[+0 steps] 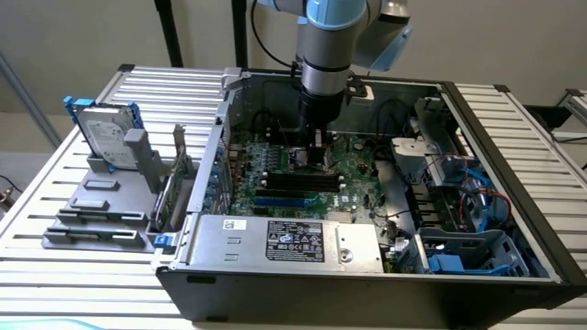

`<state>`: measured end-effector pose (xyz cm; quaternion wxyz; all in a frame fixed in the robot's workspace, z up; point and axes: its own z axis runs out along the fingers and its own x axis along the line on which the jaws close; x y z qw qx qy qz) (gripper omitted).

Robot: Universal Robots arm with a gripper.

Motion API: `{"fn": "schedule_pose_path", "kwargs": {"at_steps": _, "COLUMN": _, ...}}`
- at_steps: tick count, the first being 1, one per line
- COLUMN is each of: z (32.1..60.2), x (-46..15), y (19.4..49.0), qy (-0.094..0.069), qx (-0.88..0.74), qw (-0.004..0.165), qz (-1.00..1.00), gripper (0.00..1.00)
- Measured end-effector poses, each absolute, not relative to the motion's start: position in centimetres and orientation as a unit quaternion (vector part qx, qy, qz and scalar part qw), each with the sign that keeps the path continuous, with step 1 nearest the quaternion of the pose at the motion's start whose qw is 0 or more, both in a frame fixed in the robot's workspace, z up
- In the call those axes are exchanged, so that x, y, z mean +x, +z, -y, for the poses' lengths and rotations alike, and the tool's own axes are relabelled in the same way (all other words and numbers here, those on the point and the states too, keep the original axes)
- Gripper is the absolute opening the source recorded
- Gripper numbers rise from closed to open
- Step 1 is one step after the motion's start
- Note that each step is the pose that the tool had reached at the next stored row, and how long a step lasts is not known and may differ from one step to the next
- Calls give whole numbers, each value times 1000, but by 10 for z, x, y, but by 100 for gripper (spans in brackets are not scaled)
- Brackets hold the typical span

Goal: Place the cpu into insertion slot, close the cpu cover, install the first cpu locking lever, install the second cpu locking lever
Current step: 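Place the cpu into insertion slot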

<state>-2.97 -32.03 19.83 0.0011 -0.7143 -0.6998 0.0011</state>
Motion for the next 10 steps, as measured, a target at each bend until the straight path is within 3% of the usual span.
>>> {"fn": "schedule_pose_path", "kwargs": {"at_steps": 5, "z": 320, "x": -30, "y": 198, "qy": 1, "qx": -714, "qw": 1, "qz": 700, "gripper": 56}}
{"fn": "schedule_pose_path", "kwargs": {"at_steps": 6, "z": 320, "x": -30, "y": 198, "qy": 1, "qx": -714, "qw": 1, "qz": 700, "gripper": 62}}
{"fn": "schedule_pose_path", "kwargs": {"at_steps": 10, "z": 320, "x": -30, "y": 206, "qy": 1, "qx": -714, "qw": 1, "qz": 700, "gripper": 62}}
